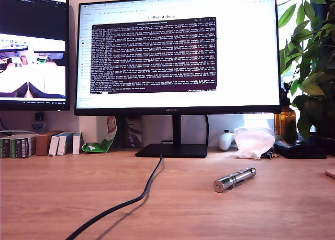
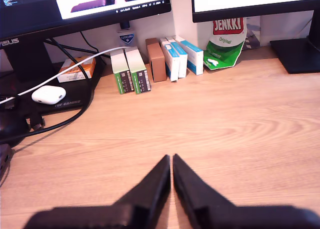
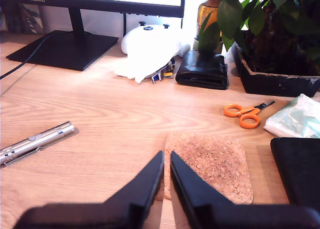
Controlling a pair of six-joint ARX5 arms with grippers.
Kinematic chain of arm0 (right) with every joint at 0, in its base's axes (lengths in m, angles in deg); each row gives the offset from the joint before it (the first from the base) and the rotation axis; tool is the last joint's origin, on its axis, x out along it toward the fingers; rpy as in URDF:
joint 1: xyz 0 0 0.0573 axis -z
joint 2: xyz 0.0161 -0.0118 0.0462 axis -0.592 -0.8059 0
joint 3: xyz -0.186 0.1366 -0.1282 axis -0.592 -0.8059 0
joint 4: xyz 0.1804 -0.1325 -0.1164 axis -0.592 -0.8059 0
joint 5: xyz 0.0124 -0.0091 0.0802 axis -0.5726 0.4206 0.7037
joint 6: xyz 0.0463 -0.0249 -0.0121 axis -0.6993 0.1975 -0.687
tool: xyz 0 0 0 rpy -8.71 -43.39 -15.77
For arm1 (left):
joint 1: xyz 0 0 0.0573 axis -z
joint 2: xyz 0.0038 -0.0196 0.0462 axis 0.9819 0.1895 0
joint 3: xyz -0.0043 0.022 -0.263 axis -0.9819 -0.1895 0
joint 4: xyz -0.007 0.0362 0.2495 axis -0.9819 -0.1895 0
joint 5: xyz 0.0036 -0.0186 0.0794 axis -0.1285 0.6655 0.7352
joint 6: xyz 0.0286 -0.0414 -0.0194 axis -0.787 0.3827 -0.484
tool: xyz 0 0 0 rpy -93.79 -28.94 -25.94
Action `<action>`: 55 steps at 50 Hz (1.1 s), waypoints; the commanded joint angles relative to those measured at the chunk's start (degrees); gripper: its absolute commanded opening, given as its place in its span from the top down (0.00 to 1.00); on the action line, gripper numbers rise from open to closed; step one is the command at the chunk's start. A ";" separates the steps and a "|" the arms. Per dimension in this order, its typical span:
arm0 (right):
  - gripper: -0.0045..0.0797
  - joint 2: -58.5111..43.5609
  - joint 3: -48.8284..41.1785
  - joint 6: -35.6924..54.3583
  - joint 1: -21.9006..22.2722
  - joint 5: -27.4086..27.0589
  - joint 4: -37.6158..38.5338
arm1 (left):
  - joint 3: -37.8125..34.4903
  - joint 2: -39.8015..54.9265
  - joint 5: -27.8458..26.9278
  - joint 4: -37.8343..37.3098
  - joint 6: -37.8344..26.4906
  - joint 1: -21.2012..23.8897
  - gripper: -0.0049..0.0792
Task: Pick the metallic laser pointer with your right arm, pass it to your left arm, then place it down to the left side of the table
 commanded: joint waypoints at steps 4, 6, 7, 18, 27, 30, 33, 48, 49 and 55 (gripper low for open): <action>0.96 -0.09 -0.11 0.15 0.11 -0.04 0.57 | -1.49 -0.48 -0.15 -1.09 -0.81 0.11 0.95; 0.96 -0.09 -0.11 0.15 0.11 -0.04 0.57 | -1.49 -0.48 -0.13 -1.11 -0.81 0.11 0.95; 0.96 -0.09 -0.11 0.15 0.11 -0.04 0.57 | -1.49 -0.48 -0.13 -1.11 -0.81 0.11 0.95; 0.96 -0.09 -0.11 5.60 0.15 -1.64 0.55 | -1.49 -0.48 -0.13 -1.09 -0.81 0.13 0.95; 0.96 -0.09 -0.11 5.38 0.11 -1.40 0.55 | -1.49 -0.46 -2.01 -1.09 2.84 0.13 0.95; 0.96 -0.09 -0.11 4.52 0.11 -0.37 0.61 | -1.49 -0.48 -3.58 -1.07 5.95 0.15 0.95; 0.96 -0.09 -0.11 1.84 0.11 1.31 0.74 | -1.49 -0.48 -5.70 -1.03 10.95 0.15 0.95; 0.96 -0.09 -0.11 -23.39 0.00 11.08 2.60 | -1.49 -0.46 -16.52 6.51 24.90 0.15 0.95; 0.96 -0.09 -0.09 -25.18 0.00 11.39 3.26 | -1.49 -0.48 -17.29 7.61 25.99 0.15 0.95; 0.96 -0.09 0.20 -31.67 0.00 17.33 10.64 | -1.01 -0.48 -23.19 15.30 29.24 0.15 0.96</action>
